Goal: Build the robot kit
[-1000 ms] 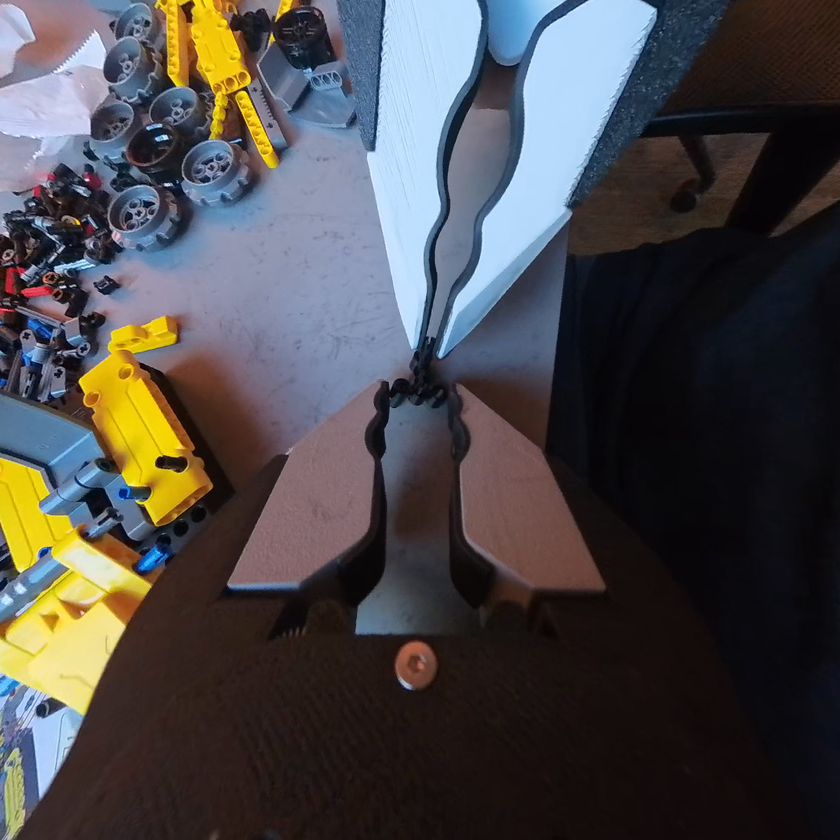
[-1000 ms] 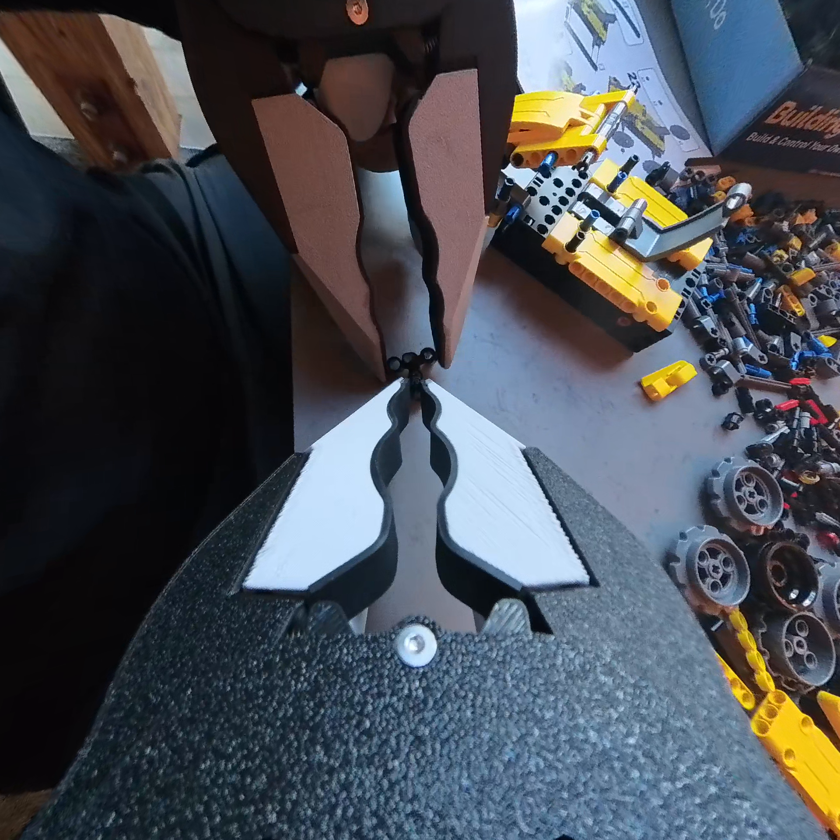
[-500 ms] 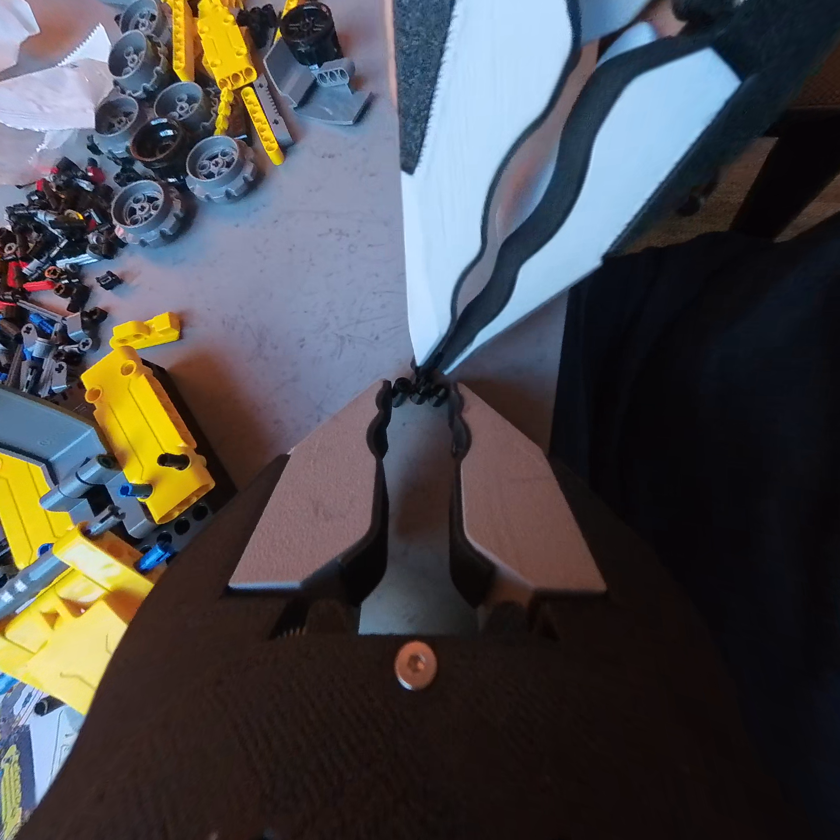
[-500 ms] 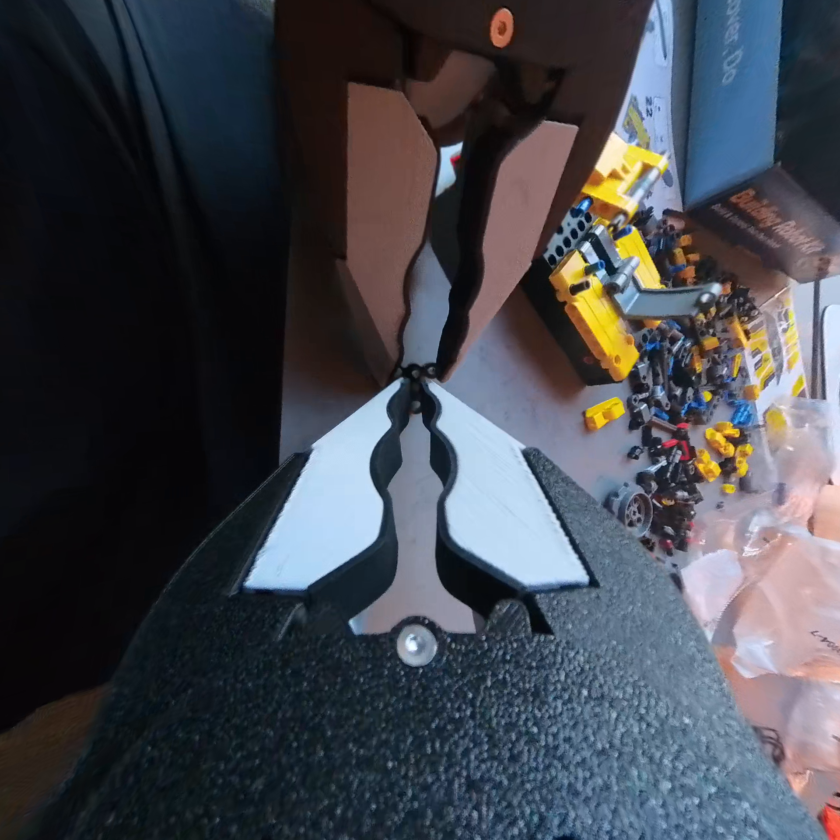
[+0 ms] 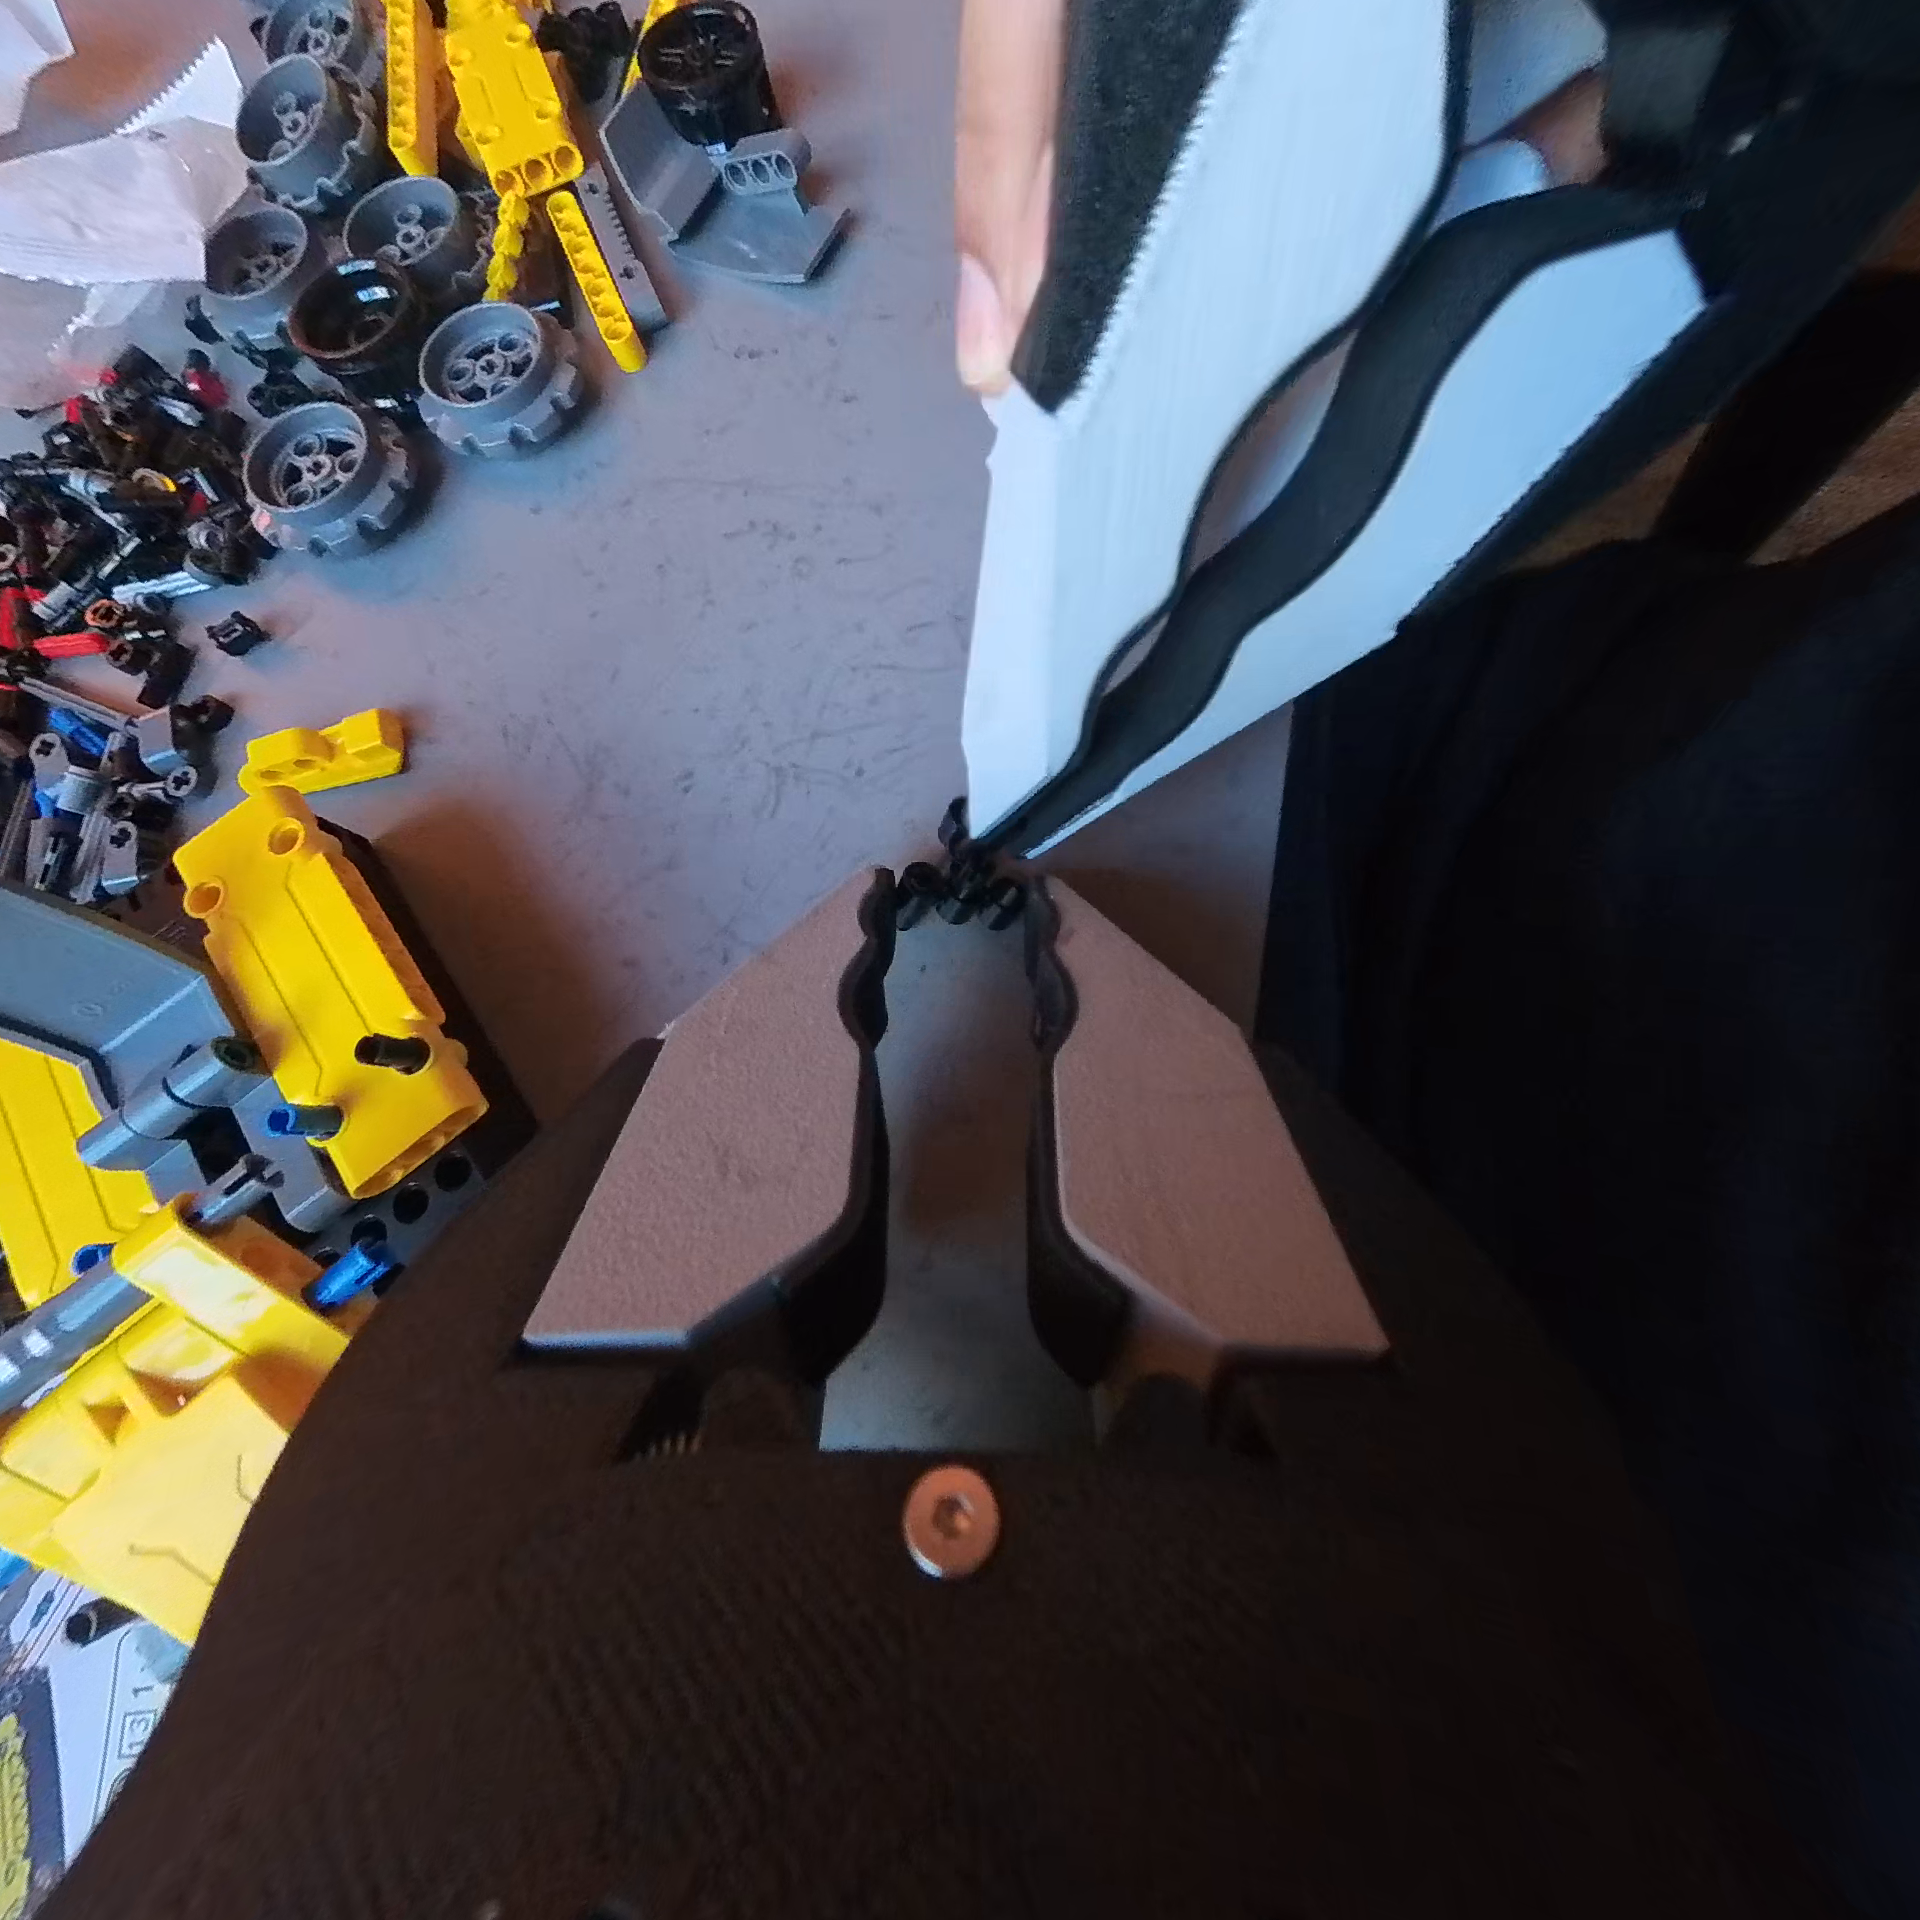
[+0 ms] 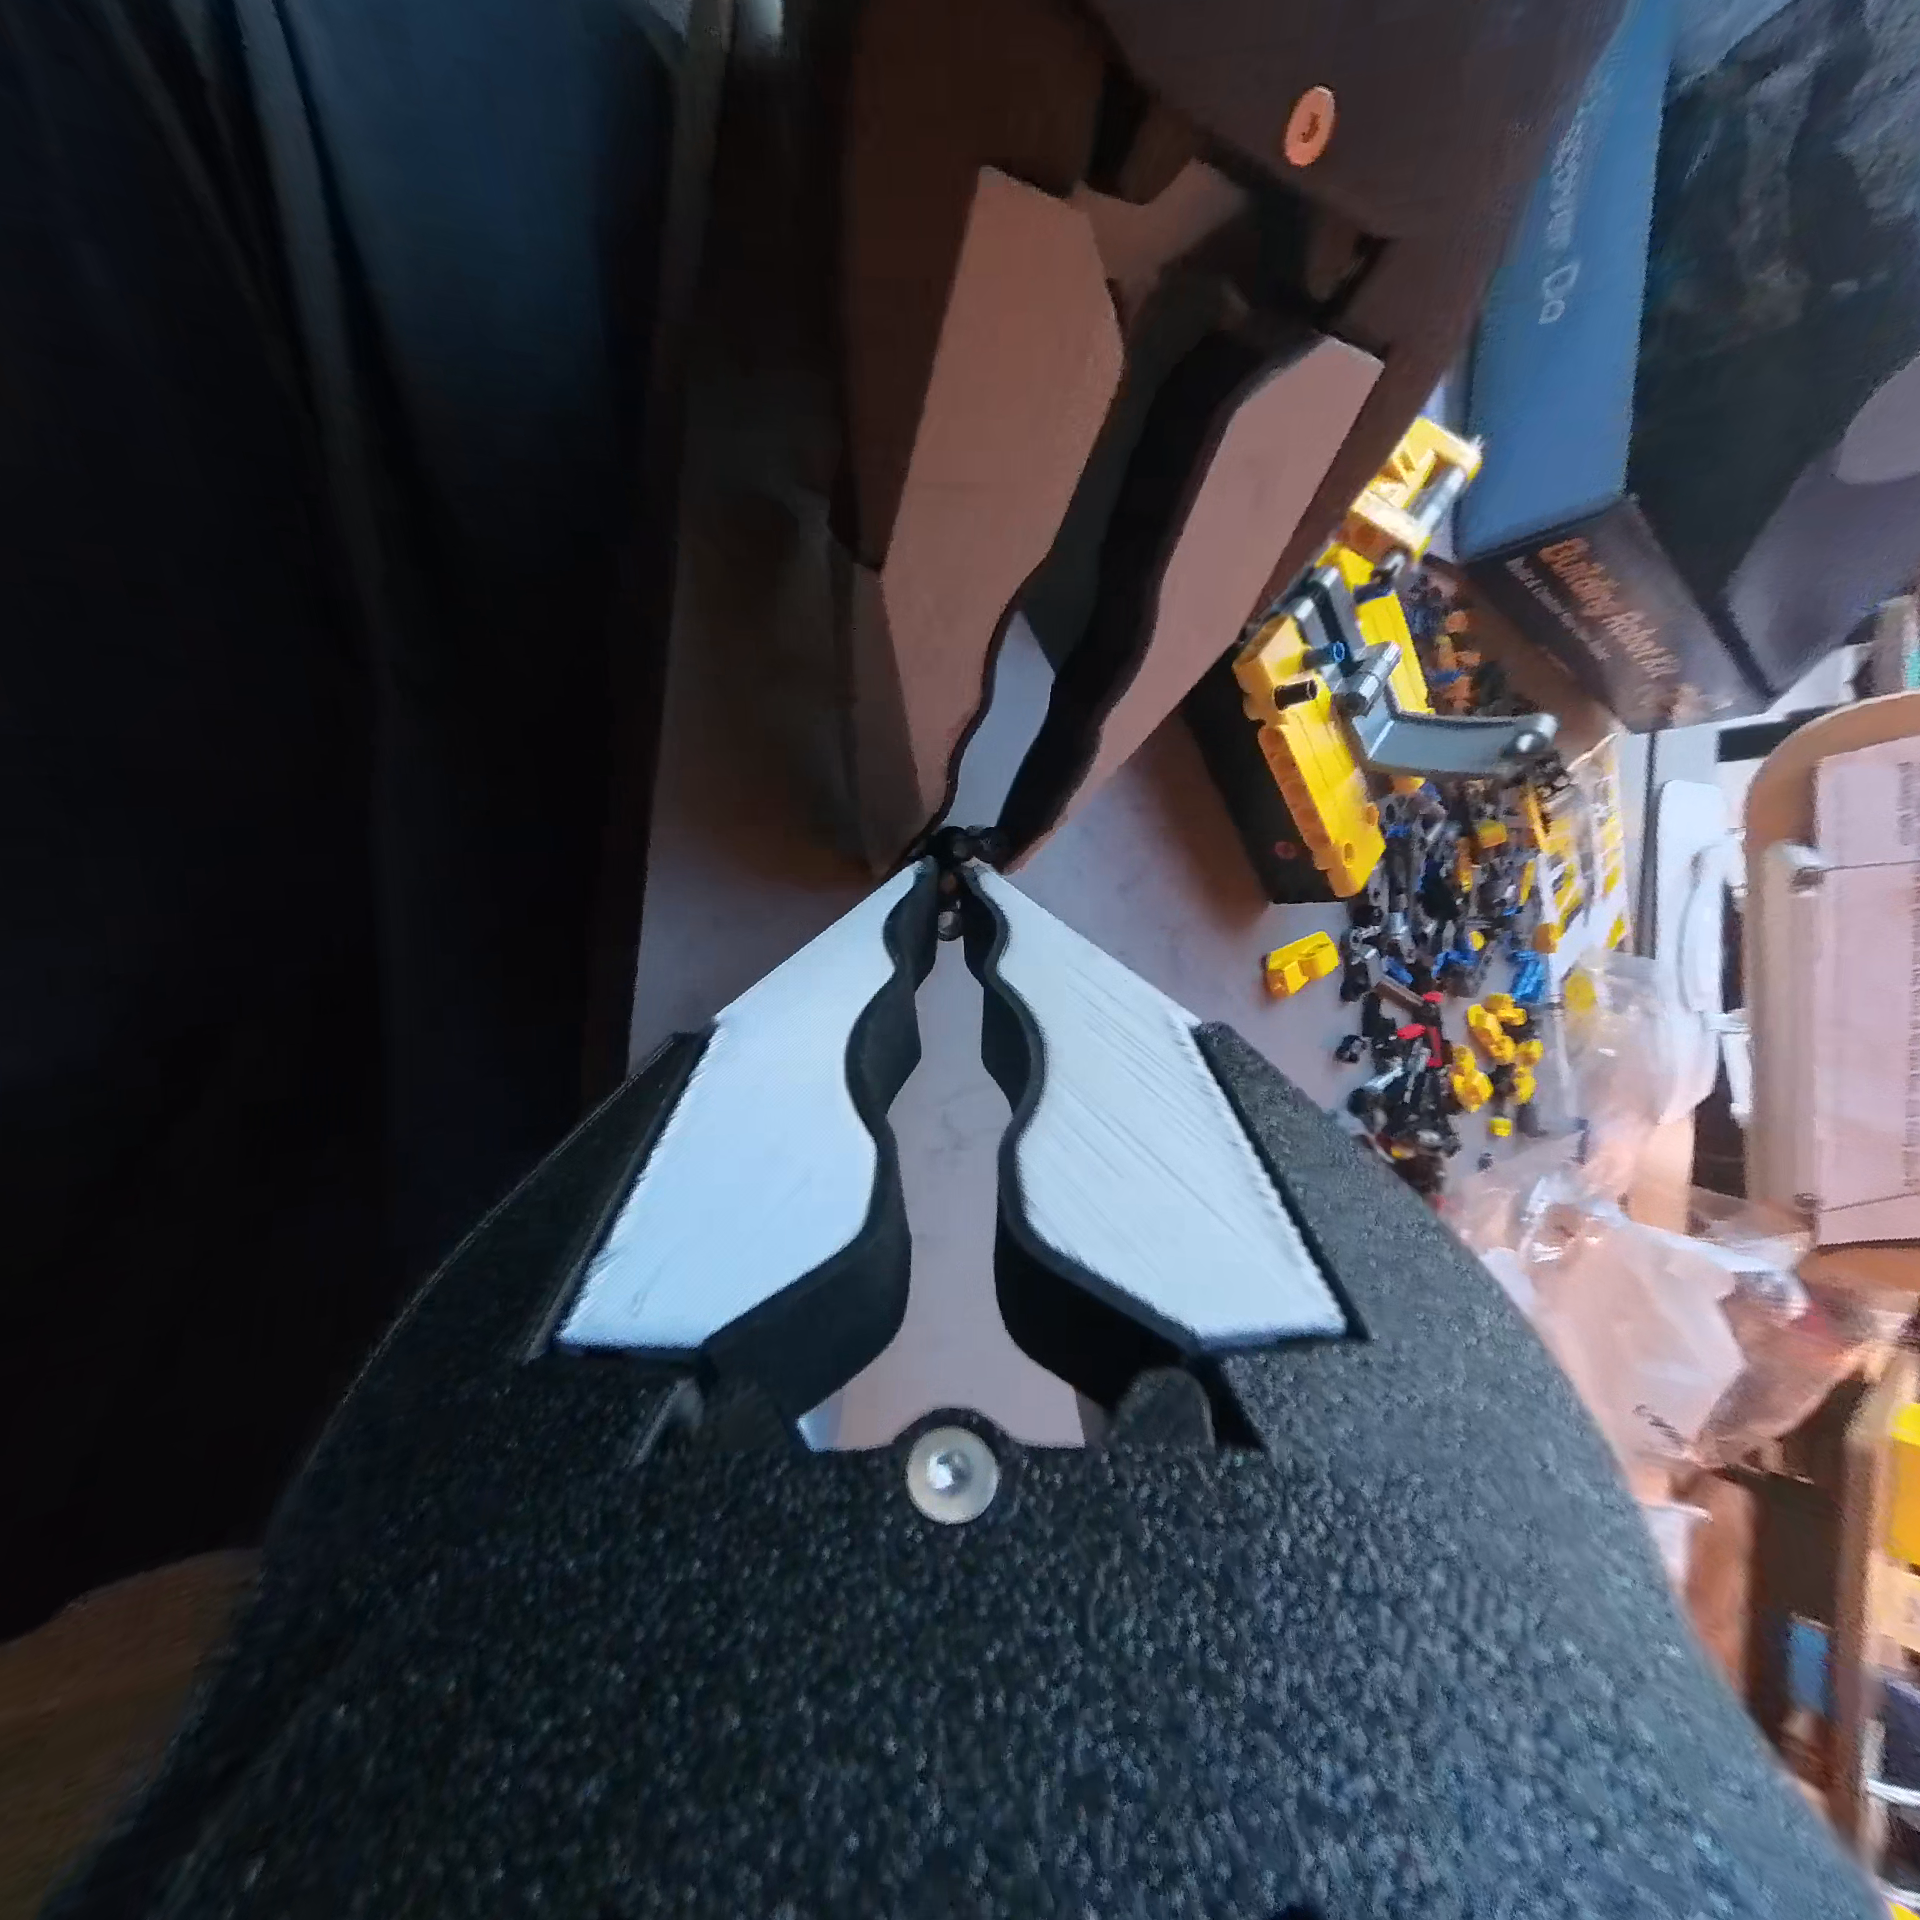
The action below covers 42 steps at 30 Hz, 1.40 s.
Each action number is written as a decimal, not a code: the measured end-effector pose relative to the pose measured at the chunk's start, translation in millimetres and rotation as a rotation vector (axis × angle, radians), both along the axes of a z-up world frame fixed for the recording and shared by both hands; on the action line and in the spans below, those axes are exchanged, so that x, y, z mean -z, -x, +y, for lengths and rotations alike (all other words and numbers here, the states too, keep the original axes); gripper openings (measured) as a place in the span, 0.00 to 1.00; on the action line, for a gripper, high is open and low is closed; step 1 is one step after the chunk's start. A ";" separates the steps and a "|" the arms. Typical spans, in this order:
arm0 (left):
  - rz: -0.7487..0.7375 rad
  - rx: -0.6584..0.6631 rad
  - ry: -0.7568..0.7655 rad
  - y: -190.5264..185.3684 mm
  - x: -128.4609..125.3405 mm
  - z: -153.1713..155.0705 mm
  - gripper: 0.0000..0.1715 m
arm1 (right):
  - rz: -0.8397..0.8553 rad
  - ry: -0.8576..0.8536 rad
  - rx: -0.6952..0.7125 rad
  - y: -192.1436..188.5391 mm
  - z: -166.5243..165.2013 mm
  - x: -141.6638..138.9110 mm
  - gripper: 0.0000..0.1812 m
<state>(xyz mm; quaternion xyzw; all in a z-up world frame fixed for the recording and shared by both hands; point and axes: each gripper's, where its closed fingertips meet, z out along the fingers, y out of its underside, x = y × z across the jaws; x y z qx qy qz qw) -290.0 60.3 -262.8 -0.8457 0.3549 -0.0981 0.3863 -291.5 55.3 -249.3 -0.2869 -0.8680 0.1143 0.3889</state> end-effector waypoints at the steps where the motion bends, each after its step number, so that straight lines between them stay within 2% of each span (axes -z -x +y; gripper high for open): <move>1: 0.001 0.000 -0.001 -0.1 0.1 0.0 0.13 | 0.007 -0.024 -0.006 -0.3 0.2 0.4 0.02; 4: 0.002 0.002 -0.002 -0.4 0.0 0.0 0.13 | 0.026 -0.071 -0.019 -0.5 0.5 1.4 0.02; 15: 0.000 0.000 -0.001 -0.1 0.2 0.1 0.13 | -0.124 0.259 0.072 2.5 3.9 7.2 0.02; 18: 0.005 0.000 -0.005 -0.1 0.2 0.0 0.13 | -0.091 0.292 0.053 2.9 3.5 6.8 0.02; 22: 0.006 0.000 -0.008 -0.1 0.1 0.3 0.13 | -0.076 0.415 0.090 0.5 4.1 4.2 0.03; 25: 0.007 -0.022 -0.007 3.1 -0.1 2.1 0.13 | -0.064 0.497 0.117 -1.9 7.9 -1.8 0.15; 28: 0.002 -0.027 -0.033 3.7 -3.9 2.2 0.13 | -0.017 0.623 0.151 -1.4 15.3 -12.6 0.14; 31: -0.055 -0.047 -0.099 4.7 -18.5 0.8 0.13 | 0.029 0.809 0.124 -2.3 12.7 -29.2 0.12; 35: -0.213 -0.084 -0.226 13.7 -55.4 -13.2 0.13 | 0.093 0.985 0.046 0.2 5.1 -50.2 0.11; 39: -0.376 -0.181 -0.408 50.9 -97.3 -40.5 0.13 | 0.110 1.045 0.008 11.1 1.7 -55.7 0.10; 42: -0.446 -0.266 -0.477 87.0 -108.6 -62.8 0.13 | 0.134 1.053 -0.029 23.3 -4.8 -60.2 0.09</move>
